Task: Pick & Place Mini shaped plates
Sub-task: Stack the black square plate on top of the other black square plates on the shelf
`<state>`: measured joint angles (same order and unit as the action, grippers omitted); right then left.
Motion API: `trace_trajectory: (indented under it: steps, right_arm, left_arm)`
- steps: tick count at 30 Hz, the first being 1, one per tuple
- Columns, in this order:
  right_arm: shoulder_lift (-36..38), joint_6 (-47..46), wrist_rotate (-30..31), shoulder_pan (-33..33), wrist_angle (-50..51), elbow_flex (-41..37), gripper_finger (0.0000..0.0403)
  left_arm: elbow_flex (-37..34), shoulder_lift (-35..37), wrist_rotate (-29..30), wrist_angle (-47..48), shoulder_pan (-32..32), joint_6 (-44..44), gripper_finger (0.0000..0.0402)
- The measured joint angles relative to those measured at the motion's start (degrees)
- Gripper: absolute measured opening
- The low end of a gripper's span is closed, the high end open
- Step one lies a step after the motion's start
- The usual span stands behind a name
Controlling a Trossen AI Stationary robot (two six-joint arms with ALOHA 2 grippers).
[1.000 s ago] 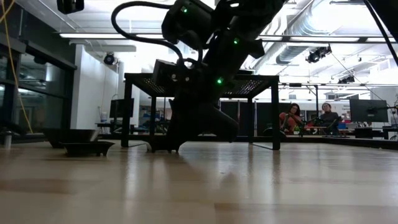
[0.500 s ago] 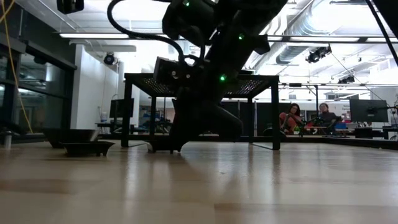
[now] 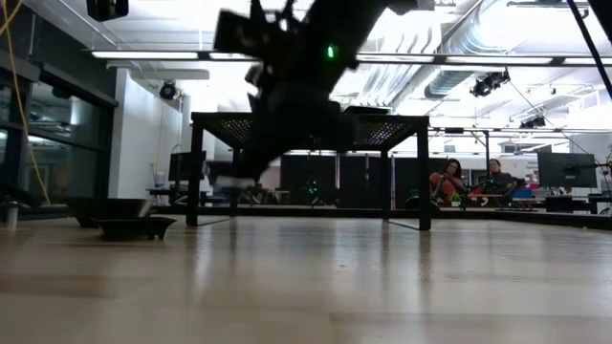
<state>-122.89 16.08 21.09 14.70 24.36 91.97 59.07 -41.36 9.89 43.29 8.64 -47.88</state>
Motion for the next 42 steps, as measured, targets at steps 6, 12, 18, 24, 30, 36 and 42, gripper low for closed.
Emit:
trace_trajectory:
  steps: [6,12,18,24,30,36,42]
  right_arm:
    - [0.0,-2.41,3.43,2.37,10.01,9.66,0.0]
    - [0.0,-4.74,6.15,3.75,18.84,18.2,0.0]
    - [1.54,-9.99,9.49,3.84,28.44,21.88,0.0]
    - [7.42,-17.06,14.24,4.75,38.06,19.5,0.0]
    - [16.83,-23.13,18.54,5.0,46.57,13.13,0.0]
    - [28.74,-20.12,17.22,3.0,44.89,0.5,0.0]
    - [36.88,-8.19,11.81,-3.3,33.18,-10.22,0.0]
  left_arm:
    - [0.0,0.0,0.02,-0.01,0.0,0.0,0.0108]
    - [0.0,0.0,0.02,-0.02,0.0,0.0,0.0108]
    - [0.0,0.0,0.02,0.0,0.01,0.0,0.0108]
    - [0.0,0.0,0.02,0.04,0.02,0.14,0.0108]
    - [0.0,0.0,0.02,-0.24,0.02,1.13,0.0108]
    - [0.0,0.0,-0.13,-0.26,0.02,1.43,0.0108]
    - [0.0,0.0,-0.35,-0.22,0.02,1.75,0.0108]
